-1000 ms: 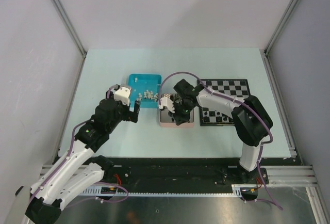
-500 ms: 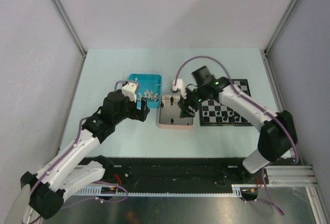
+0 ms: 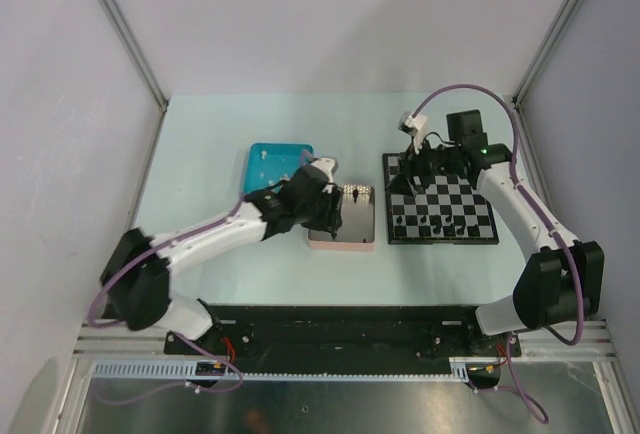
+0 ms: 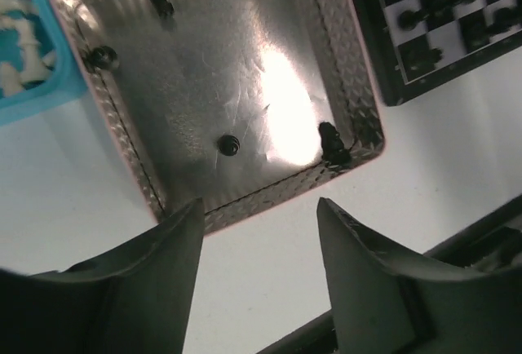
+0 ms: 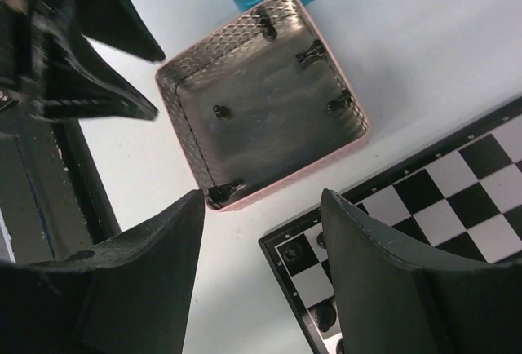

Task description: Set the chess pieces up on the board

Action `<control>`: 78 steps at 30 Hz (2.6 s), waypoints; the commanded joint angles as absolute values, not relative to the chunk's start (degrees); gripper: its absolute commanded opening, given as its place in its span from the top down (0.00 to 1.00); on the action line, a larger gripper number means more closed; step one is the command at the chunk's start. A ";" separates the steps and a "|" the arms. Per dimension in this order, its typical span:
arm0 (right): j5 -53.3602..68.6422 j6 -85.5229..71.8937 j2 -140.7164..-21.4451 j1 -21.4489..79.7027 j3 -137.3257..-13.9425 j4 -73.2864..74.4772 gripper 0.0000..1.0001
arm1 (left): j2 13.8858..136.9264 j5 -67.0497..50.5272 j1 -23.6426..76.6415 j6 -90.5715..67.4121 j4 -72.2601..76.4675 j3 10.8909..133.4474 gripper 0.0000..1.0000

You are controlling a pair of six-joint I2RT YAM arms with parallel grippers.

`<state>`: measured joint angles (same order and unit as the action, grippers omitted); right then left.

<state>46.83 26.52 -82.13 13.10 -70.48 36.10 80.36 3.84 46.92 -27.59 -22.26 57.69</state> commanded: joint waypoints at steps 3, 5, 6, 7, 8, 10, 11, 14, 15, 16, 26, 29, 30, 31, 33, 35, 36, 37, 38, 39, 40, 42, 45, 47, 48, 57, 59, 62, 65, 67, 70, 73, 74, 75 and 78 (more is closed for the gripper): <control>48.96 24.17 -79.80 11.34 -70.31 33.40 0.36 | 92.71 12.04 50.36 -31.82 -27.33 67.23 0.43; 48.87 24.17 -79.89 11.25 -70.31 33.40 0.37 | 96.40 12.56 50.54 -31.64 -28.12 68.81 0.46; 48.78 24.26 -79.98 11.16 -70.23 33.49 0.37 | 97.37 13.09 50.54 -31.64 -28.47 69.08 0.47; 48.69 24.26 -80.07 11.25 -70.22 33.40 0.37 | 99.21 13.27 50.62 -31.64 -28.65 69.34 0.47; 48.69 24.34 -80.24 11.25 -70.22 33.57 0.37 | 100.01 13.53 50.71 -31.55 -28.65 69.69 0.47; 48.60 24.52 -80.59 11.16 -70.22 33.49 0.37 | 101.59 13.54 50.63 -31.20 -28.92 70.13 0.48; 48.60 24.61 -80.68 11.16 -70.14 33.57 0.37 | 102.82 13.54 50.62 -31.03 -29.09 70.66 0.49; 48.69 24.87 -80.95 11.25 -70.14 33.75 0.37 | 105.11 13.80 50.62 -30.41 -29.09 71.71 0.53; 48.60 24.87 -80.95 11.25 -70.22 33.75 0.37 | 105.55 13.89 50.62 -30.24 -29.09 71.98 0.53; 48.52 24.96 -81.03 11.25 -70.14 33.84 0.37 | 105.82 14.15 50.62 -30.15 -29.09 72.33 0.55; 48.60 25.58 -81.21 11.25 -70.22 34.28 0.37 | 107.93 14.50 50.62 -28.83 -29.27 74.09 0.79; 48.69 25.66 -81.21 11.16 -70.22 34.37 0.37 | 107.49 14.50 50.62 -28.65 -29.53 73.83 0.90; 48.69 25.75 -81.30 11.16 -70.22 34.45 0.37 | 107.23 14.76 50.62 -28.65 -29.71 73.65 0.91; 48.69 25.75 -81.30 11.16 -70.22 34.54 0.37 | 106.62 14.85 50.62 -28.39 -29.71 73.65 0.92; 48.60 25.75 -81.30 11.16 -70.22 34.45 0.37 | 105.74 15.64 50.62 -28.13 -29.71 73.56 0.96; 48.60 25.84 -81.30 11.16 -70.14 34.45 0.37 | 103.73 16.52 50.62 -27.69 -29.79 73.56 0.98; 48.60 25.84 -81.21 11.08 -70.22 34.54 0.37 | 103.01 17.05 50.62 -27.51 -29.79 73.65 0.99; 48.60 25.75 -81.21 11.07 -70.22 34.54 0.38 | 102.31 17.66 50.62 -27.25 -29.79 73.83 0.99; 48.60 25.84 -81.21 10.90 -70.22 34.54 0.38 | 100.74 17.93 50.54 -27.07 -29.79 74.18 0.99; 48.60 25.84 -81.21 10.99 -70.22 34.54 0.38 | 100.20 18.10 50.45 -26.90 -29.79 74.35 0.99; 48.69 25.93 -81.12 10.99 -70.22 34.63 0.38 | 99.59 18.02 50.36 -26.72 -29.79 74.53 0.99; 48.69 25.93 -81.12 10.81 -70.22 34.63 0.38 | 98.27 17.49 50.10 -26.54 -29.79 75.14 0.99; 48.78 26.10 -81.12 10.64 -70.14 34.63 0.38 | 97.30 16.35 49.84 -26.19 -29.79 75.67 1.00; 48.78 26.10 -81.04 10.46 -70.22 34.72 0.38 | 97.03 15.21 49.75 -25.93 -29.79 76.02 1.00; 48.87 26.10 -81.04 10.28 -70.22 34.72 0.38 | 97.03 14.86 49.57 -25.84 -29.71 76.20 1.00; 43.95 25.41 -78.32 7.57 -70.14 33.58 0.38 | 100.01 3.27 53.69 -19.88 -29.27 83.57 1.00; 43.59 24.79 -77.79 5.99 -70.22 33.23 0.38 | 102.46 2.38 55.27 -18.64 -29.18 86.91 1.00; 43.77 23.73 -77.08 2.12 -70.14 33.05 0.38 | 105.98 0.97 56.16 -17.32 -29.01 91.30 1.00; 43.77 23.73 -76.47 -2.01 -70.22 32.96 0.38 | 108.89 -2.10 56.51 -16.26 -29.09 96.13 1.00; 42.72 24.08 -75.59 -4.38 -70.14 32.96 0.38 | 111.70 -4.12 56.86 -15.56 -29.00 100.08 1.00; 40.79 24.52 -74.88 -6.93 -70.22 32.87 0.37 | 115.74 -6.23 57.57 -14.24 -28.83 104.31 1.00; 38.41 24.70 -74.27 -8.43 -70.22 32.52 0.37 | 120.57 -9.31 58.18 -13.01 -28.92 110.81 1.00; 38.06 24.61 -74.09 -9.39 -70.22 32.26 0.36 | 121.80 -10.36 58.36 -12.92 -28.92 114.31 1.00; 37.36 24.52 -74.09 -10.01 -70.14 32.17 0.37 | 123.30 -10.98 58.45 -12.66 -28.83 116.09 1.00; 37.18 24.17 -74.18 -12.30 -70.14 32.17 0.36 | 127.43 -11.86 58.45 -13.01 -28.92 121.54 1.00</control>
